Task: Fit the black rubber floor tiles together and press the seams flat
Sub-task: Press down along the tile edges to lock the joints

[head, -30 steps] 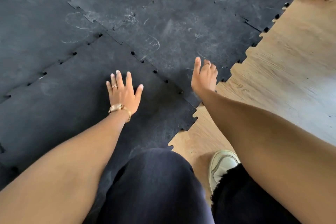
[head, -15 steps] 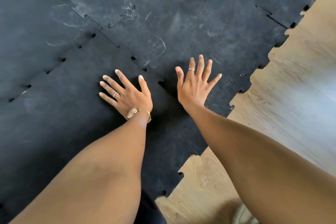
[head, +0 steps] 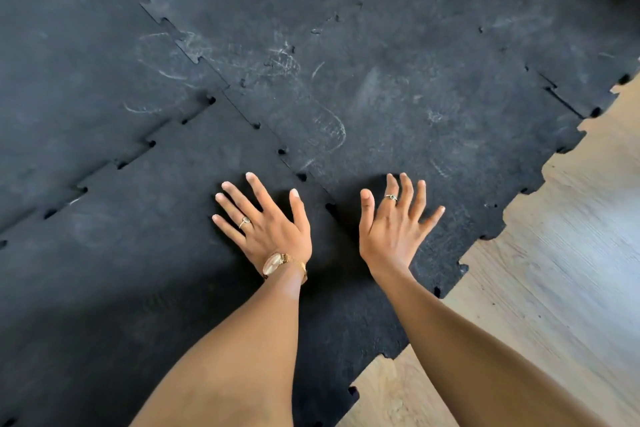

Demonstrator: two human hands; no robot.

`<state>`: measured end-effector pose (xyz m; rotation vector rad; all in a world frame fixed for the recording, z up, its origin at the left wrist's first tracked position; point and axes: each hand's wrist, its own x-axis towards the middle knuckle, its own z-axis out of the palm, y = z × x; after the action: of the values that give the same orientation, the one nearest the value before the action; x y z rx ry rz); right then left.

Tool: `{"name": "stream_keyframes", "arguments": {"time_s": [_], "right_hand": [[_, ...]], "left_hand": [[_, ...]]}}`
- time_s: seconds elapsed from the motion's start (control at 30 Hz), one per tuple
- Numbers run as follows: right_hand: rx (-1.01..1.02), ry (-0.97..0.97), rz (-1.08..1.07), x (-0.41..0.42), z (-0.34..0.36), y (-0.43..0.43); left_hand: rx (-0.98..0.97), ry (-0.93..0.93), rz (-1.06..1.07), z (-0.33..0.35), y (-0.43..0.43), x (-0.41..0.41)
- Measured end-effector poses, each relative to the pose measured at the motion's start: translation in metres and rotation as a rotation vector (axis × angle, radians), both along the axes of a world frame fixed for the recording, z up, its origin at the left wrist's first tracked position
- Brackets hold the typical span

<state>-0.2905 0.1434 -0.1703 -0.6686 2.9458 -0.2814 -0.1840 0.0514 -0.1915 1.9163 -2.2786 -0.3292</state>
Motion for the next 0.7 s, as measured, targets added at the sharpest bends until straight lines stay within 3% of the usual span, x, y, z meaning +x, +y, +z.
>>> {"name": "stream_keyframes", "arguments": {"time_s": [0.2, 0.43, 0.6, 0.7], "right_hand": [[0.069, -0.040, 0.141, -0.016, -0.007, -0.012], [0.071, -0.047, 0.141, -0.018, -0.009, -0.017], [-0.104, -0.100, 0.085, -0.002, -0.008, 0.005], [-0.055, -0.087, 0.012, 0.035, -0.011, 0.034]], "left_hand": [[0.032, -0.024, -0.010, 0.001, -0.004, -0.002], [0.025, -0.015, -0.035, 0.002, -0.007, -0.004], [0.014, 0.012, -0.061, 0.001, -0.007, -0.002], [-0.054, 0.051, -0.210, 0.005, -0.006, -0.002]]}}
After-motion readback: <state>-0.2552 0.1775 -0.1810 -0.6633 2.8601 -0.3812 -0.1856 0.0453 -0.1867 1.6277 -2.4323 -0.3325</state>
